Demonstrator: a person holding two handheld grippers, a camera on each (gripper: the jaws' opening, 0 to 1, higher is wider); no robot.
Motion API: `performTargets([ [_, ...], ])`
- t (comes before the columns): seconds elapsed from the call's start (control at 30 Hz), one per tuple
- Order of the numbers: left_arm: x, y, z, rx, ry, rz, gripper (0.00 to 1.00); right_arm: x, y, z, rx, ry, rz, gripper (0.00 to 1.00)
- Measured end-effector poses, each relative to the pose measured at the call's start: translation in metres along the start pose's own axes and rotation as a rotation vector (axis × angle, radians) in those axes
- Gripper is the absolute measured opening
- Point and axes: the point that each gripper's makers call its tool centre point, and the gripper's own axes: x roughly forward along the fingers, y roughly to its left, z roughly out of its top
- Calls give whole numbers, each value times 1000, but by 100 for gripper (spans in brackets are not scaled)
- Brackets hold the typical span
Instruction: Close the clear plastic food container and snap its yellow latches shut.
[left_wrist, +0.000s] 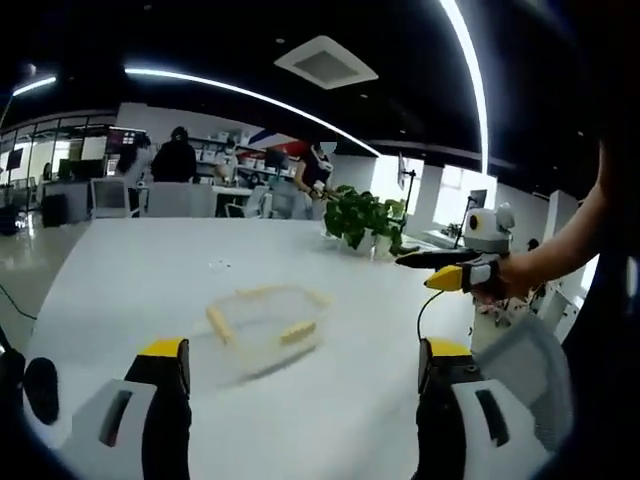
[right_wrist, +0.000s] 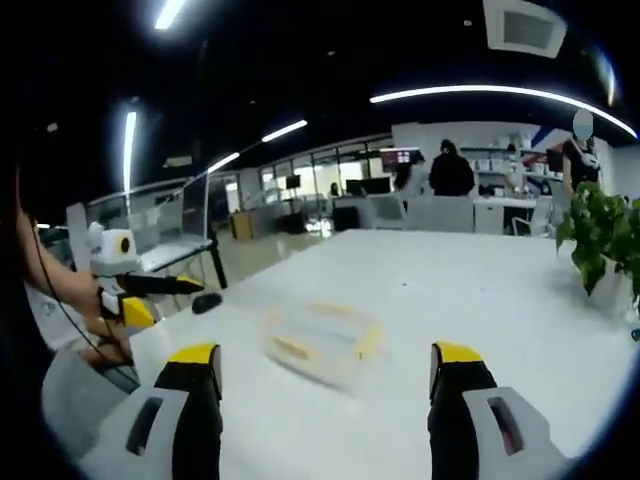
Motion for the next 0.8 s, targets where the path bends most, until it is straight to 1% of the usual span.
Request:
performTargets([
  [0.17, -3, -5, -6, -5, 8, -3, 95, -7, 2, -2, 9, 0, -3, 86],
  [0.27, -7, -7, -8, -7, 5, 1, 94, -12, 5, -7, 6, 9, -5, 86],
  [0.47, -17, -12, -15, -32, -5, 26, 93, -27, 11, -17, 20, 19, -4, 86],
  [0.53, -21, -15, -18, -35, -7, 33, 92, -33, 10, -22, 20, 27, -17, 86],
  [0.63, -25, -18, -24, -33, -5, 47, 91, -41, 7, -25, 51, 18, -31, 85],
  [0.8, -31, -24, -31, -60, -14, 69, 90, -51, 9, -32, 62, 16, -33, 85],
])
